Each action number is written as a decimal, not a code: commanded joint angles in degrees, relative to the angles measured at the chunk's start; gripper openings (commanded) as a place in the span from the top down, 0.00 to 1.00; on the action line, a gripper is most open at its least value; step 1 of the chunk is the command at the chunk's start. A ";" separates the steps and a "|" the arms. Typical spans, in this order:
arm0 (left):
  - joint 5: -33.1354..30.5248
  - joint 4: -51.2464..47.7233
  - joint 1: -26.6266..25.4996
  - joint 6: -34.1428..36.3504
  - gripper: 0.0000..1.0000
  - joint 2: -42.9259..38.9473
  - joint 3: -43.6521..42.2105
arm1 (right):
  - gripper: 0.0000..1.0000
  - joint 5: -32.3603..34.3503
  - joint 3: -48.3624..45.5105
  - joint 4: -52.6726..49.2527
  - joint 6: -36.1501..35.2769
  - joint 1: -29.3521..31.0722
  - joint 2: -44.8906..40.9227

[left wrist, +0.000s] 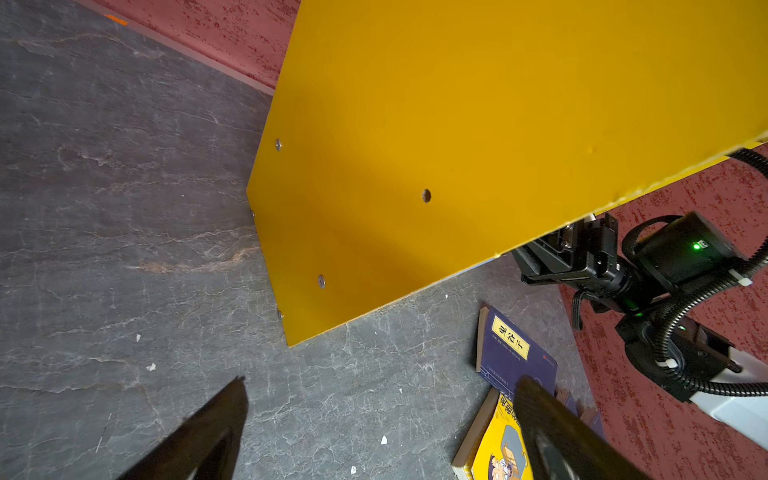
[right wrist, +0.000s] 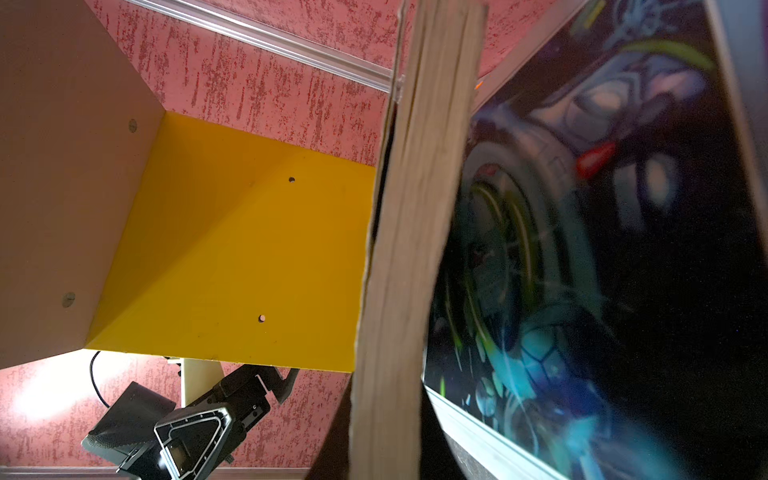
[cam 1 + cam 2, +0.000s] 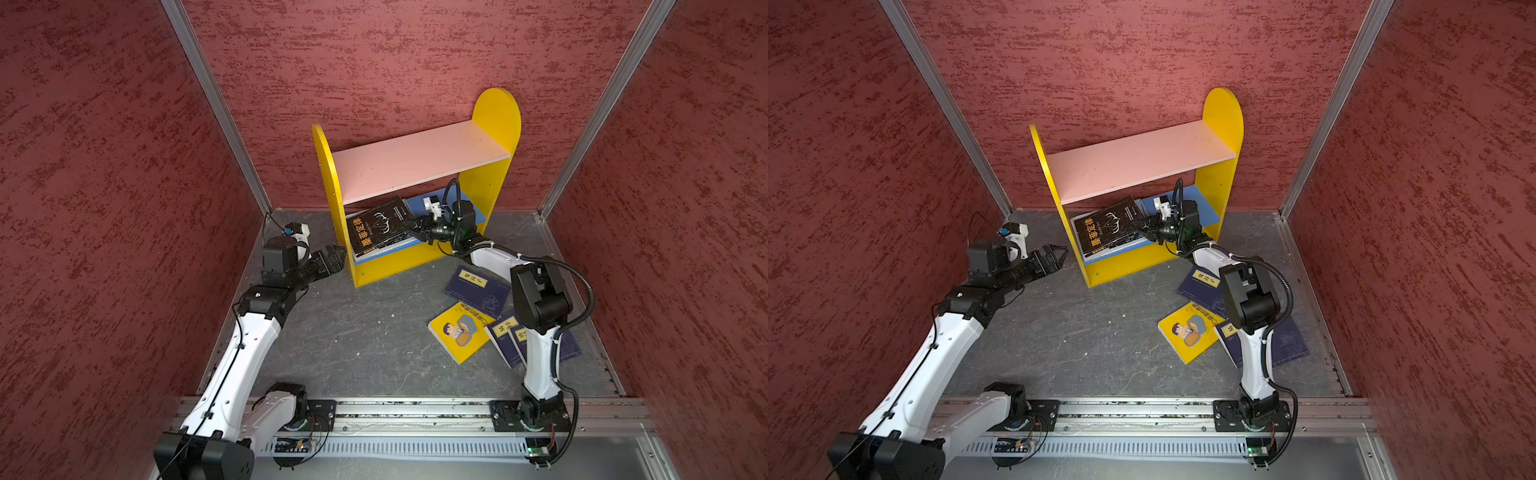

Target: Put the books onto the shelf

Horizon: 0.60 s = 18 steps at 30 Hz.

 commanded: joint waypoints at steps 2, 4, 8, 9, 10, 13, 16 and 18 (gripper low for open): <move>-0.35 2.30 -1.13 0.69 0.01 1.69 1.20 | 0.87 -2.34 2.92 3.08 -0.84 0.40 1.10; -1.85 3.13 -2.32 0.68 0.01 2.74 1.31 | 0.87 -2.41 2.92 3.17 -0.98 0.40 1.10; -6.12 5.87 -5.18 -0.68 0.01 4.27 0.71 | 0.87 -1.68 2.90 2.16 -1.58 0.40 1.13; -7.42 6.76 -5.98 -1.39 0.01 4.67 0.54 | 0.87 -1.53 3.01 2.26 -1.48 0.42 1.24; -8.56 7.34 -6.62 -1.91 0.01 5.14 0.40 | 0.87 -1.52 3.03 2.33 -1.39 0.35 1.41; -12.71 8.66 -8.85 -3.83 0.01 7.17 0.18 | 0.87 -1.37 2.81 2.17 -1.47 0.40 1.48; -16.09 9.86 -11.00 -5.58 0.01 9.52 0.00 | 0.87 -1.23 2.57 2.06 -1.72 0.40 1.44; -18.63 10.24 -12.03 -6.95 0.01 11.07 0.07 | 0.87 -1.15 2.43 1.78 -1.88 0.40 1.52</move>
